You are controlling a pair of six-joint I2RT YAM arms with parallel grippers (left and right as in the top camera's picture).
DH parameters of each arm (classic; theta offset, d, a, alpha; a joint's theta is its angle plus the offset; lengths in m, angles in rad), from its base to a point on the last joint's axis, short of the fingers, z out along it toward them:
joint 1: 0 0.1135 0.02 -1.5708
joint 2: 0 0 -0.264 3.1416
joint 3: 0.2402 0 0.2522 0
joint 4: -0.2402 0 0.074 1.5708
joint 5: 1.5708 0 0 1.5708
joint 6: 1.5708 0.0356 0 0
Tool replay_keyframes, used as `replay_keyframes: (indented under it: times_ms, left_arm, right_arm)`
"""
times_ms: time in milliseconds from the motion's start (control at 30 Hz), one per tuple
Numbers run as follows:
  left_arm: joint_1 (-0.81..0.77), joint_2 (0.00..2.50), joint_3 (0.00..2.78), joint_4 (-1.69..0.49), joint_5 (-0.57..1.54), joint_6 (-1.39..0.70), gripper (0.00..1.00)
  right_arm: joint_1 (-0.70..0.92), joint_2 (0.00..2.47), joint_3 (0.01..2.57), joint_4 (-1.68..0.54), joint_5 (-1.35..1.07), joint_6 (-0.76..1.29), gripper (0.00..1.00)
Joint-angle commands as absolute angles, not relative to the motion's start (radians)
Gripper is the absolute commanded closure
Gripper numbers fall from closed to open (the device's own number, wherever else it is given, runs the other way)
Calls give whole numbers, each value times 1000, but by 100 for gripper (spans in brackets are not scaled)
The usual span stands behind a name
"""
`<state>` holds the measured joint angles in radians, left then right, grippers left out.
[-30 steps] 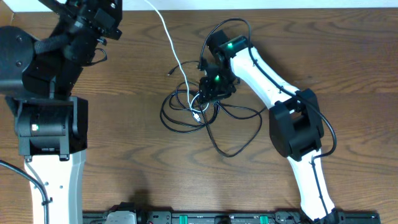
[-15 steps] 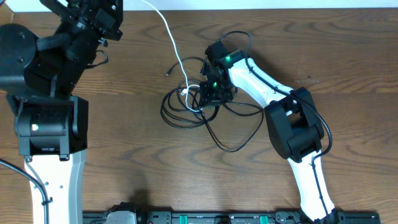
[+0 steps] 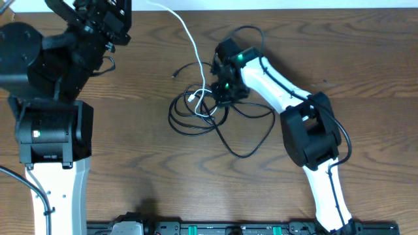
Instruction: Untangle cables
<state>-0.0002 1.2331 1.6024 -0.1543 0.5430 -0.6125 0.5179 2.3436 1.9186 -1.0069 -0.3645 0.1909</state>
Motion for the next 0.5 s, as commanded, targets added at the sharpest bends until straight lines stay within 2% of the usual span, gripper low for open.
replay_keyframes:
  times_ms: [0,100,167,200,267,333,400,467]
  left_arm:
    - [6,1249,1623,-188,533,-558,92]
    - [6,1256,1623,-159,529,-559,92]
    - [6,1256,1623,-95,529,-564,93]
    - [6,1254,1623,-57,514,-584,93]
    - [6,1251,1623,-31,475,-601,93]
    - [6,1246,1623,-28,421,-604,92]
    - [6,1244,1623,-25,368,-607,93]
    - [6,1240,1623,-21,345,-607,92]
  right_arm:
    - [497,2212,1966,-1033,-395,15,99]
    - [484,2170,1966,-1045,-470,-107,98]
    - [480,2165,1966,-1058,-502,-132,75]
    - [480,2166,1966,-1072,-530,-128,58]
    - [482,2170,1965,-1091,-580,-128,47]
    - [486,2170,1965,-1097,-594,-132,47]
    - [490,2173,1963,-1096,-599,-263,44]
    - [495,2173,1939,-1091,-615,-437,34]
